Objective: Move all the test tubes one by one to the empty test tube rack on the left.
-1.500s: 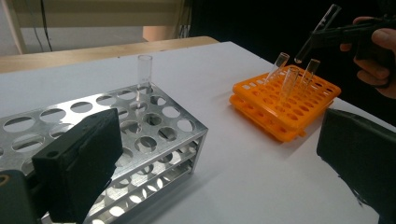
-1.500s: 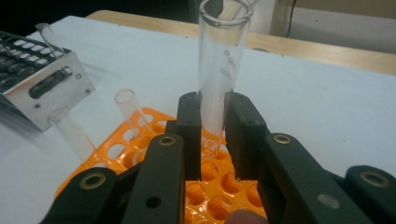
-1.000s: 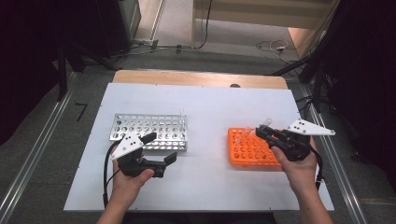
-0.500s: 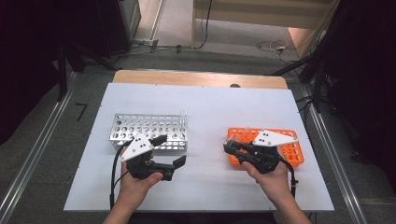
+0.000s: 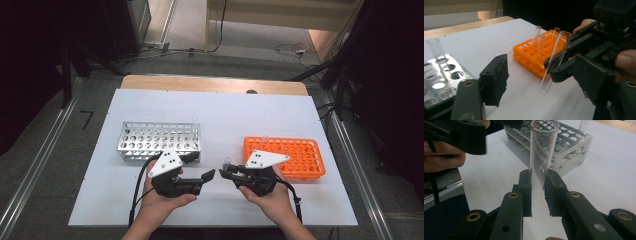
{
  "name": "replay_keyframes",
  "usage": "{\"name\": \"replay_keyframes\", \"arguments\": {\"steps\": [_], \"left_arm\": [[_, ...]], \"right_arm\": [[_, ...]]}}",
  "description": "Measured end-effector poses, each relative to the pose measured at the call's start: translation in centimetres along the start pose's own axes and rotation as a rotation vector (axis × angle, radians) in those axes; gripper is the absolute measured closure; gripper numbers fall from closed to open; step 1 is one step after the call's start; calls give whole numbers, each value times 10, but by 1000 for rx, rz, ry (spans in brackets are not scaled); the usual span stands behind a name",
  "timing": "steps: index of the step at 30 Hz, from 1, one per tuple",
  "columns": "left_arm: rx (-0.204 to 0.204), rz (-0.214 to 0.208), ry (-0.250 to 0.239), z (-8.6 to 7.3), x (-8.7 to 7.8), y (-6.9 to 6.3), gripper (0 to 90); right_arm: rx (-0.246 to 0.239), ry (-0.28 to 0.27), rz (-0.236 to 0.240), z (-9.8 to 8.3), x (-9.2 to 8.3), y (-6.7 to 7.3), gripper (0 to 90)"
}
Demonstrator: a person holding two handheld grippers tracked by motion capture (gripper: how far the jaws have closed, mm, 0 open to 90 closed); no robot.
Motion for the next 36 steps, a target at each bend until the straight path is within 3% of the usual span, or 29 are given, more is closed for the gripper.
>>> {"name": "replay_keyframes", "arguments": {"steps": [10, 22, 36], "left_arm": [[12, -66, -1, -2, 9, -18, 545], [70, -34, 13, -5, 14, -21, 735], [63, -35, -1, -2, 12, -19, 765]], "right_arm": [[-40, 37, 44, -4, 14, 21, 740], [-44, 50, 60, -5, 17, 29, 740], [-37, 34, 66, -5, 15, 28, 718]]}}
Point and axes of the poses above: each handheld gripper's, and its own axes: x roughly forward along the jaws, z roughly out of its top, y roughly to its left, the point moved 8 cm from there along x, roughly forward along the jaws, and after that the axes turned 3 degrees about -y, right-handed, at the moved point
